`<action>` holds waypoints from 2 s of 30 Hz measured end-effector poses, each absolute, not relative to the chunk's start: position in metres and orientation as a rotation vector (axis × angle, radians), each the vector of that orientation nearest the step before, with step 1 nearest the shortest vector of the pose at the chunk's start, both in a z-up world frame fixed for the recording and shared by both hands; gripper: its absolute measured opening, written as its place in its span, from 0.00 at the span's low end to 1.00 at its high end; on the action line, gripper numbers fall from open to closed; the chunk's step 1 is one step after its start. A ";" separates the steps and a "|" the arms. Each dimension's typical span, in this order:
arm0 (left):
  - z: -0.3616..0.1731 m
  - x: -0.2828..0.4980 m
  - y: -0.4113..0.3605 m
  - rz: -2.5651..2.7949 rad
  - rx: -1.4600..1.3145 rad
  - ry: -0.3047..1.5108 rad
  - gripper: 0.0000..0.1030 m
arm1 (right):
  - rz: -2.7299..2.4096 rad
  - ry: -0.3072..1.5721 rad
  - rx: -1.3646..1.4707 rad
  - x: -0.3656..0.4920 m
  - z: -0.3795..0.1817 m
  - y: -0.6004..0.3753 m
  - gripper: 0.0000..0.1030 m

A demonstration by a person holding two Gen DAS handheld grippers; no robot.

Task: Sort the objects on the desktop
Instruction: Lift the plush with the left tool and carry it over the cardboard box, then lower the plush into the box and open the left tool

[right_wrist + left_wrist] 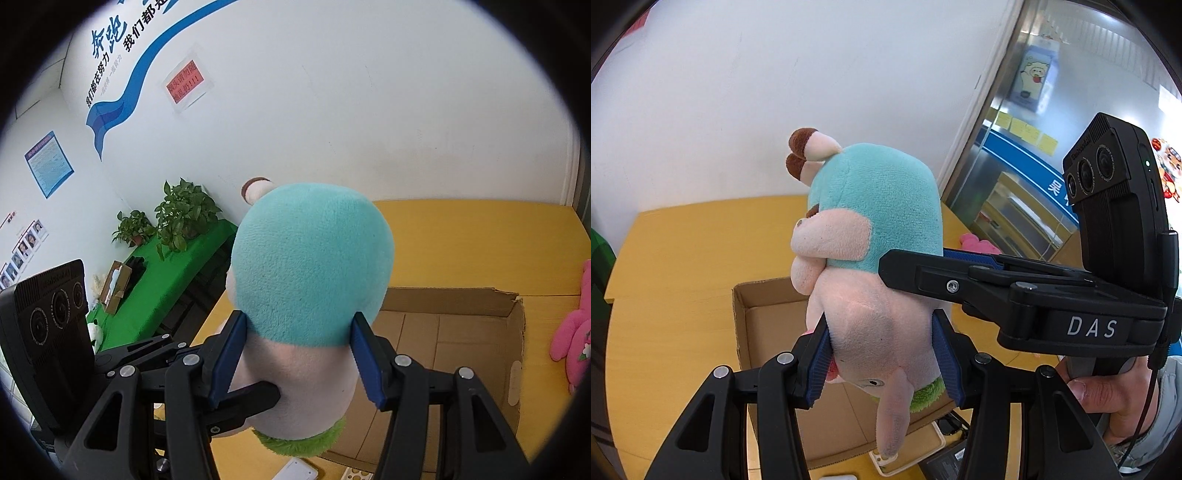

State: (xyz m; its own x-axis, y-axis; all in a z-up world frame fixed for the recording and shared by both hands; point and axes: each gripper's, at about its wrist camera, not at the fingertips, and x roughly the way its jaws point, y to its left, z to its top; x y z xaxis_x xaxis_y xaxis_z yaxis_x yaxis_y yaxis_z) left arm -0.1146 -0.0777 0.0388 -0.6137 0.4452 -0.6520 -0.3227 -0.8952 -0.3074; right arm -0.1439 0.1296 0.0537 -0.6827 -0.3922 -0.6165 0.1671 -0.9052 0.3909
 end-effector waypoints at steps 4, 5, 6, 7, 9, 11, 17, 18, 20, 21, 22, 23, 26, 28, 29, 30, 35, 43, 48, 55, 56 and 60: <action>0.007 -0.144 -0.082 2.458 -1.134 -0.258 0.52 | -2.563 -0.450 1.118 -0.174 0.026 0.134 0.54; 0.000 -0.150 -0.083 2.456 -1.149 -0.262 0.52 | -2.552 -0.457 1.136 -0.181 0.018 0.136 0.54; -0.009 -0.158 -0.084 2.453 -1.171 -0.265 0.52 | -2.538 -0.467 1.158 -0.190 0.007 0.137 0.54; -0.018 -0.165 -0.085 2.449 -1.191 -0.273 0.52 | -2.527 -0.476 1.171 -0.196 0.000 0.139 0.54; -0.030 -0.178 -0.086 2.443 -1.223 -0.294 0.52 | -2.500 -0.492 1.204 -0.212 -0.020 0.141 0.55; -0.043 -0.190 -0.089 2.441 -1.256 -0.304 0.52 | -2.474 -0.506 1.232 -0.226 -0.039 0.141 0.55; -0.079 -0.211 -0.097 2.434 -1.341 -0.321 0.52 | -2.412 -0.535 1.290 -0.256 -0.086 0.137 0.54; -0.085 -0.214 -0.098 2.432 -1.356 -0.326 0.52 | -2.402 -0.540 1.298 -0.260 -0.093 0.137 0.54; -0.097 -0.220 -0.100 2.426 -1.390 -0.338 0.52 | -2.380 -0.554 1.319 -0.271 -0.107 0.134 0.55; -0.103 -0.223 -0.101 2.425 -1.409 -0.341 0.52 | -2.370 -0.560 1.329 -0.274 -0.115 0.134 0.55; -0.109 -0.226 -0.101 2.426 -1.431 -0.338 0.52 | -2.363 -0.562 1.336 -0.276 -0.120 0.133 0.55; -0.116 -0.229 -0.101 2.428 -1.455 -0.338 0.52 | -2.349 -0.573 1.349 -0.281 -0.130 0.132 0.55; -0.134 -0.241 -0.100 2.427 -1.531 -0.359 0.52 | -2.305 -0.601 1.376 -0.294 -0.153 0.132 0.55; -0.148 -0.249 -0.100 2.424 -1.600 -0.355 0.52 | -2.278 -0.607 1.395 -0.303 -0.166 0.128 0.54; -0.155 -0.252 -0.099 2.422 -1.638 -0.351 0.52 | -2.258 -0.617 1.409 -0.308 -0.176 0.128 0.54; -0.161 -0.254 -0.099 2.420 -1.663 -0.354 0.52 | -2.233 -0.632 1.424 -0.312 -0.186 0.128 0.54; -0.182 -0.260 -0.099 2.417 -1.784 -0.356 0.54 | -2.141 -0.693 1.458 -0.328 -0.223 0.126 0.54; -0.169 -0.249 -0.097 2.461 -1.761 -0.375 0.67 | -2.096 -0.736 1.467 -0.332 -0.237 0.127 0.76; -0.114 -0.221 -0.096 2.576 -1.624 -0.341 0.69 | -2.123 -0.728 1.419 -0.314 -0.204 0.137 0.81; 0.016 -0.135 -0.124 2.865 -1.152 -0.172 0.86 | -2.452 -0.538 1.318 -0.232 -0.075 0.167 0.99; 0.037 -0.124 -0.123 2.900 -1.075 -0.147 0.91 | -2.517 -0.449 1.303 -0.209 -0.050 0.166 0.99; 0.088 -0.081 -0.126 2.963 -0.831 -0.144 0.98 | -2.622 -0.293 1.300 -0.147 0.006 0.160 1.00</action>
State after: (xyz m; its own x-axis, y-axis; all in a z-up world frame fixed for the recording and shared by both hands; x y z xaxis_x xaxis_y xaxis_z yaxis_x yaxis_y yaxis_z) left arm -0.0812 -0.1257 0.0880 -0.8529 0.0834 -0.5154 -0.0331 -0.9938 -0.1060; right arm -0.1471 0.1596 0.0055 -0.5931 -0.2644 -0.7605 0.0900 -0.9604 0.2637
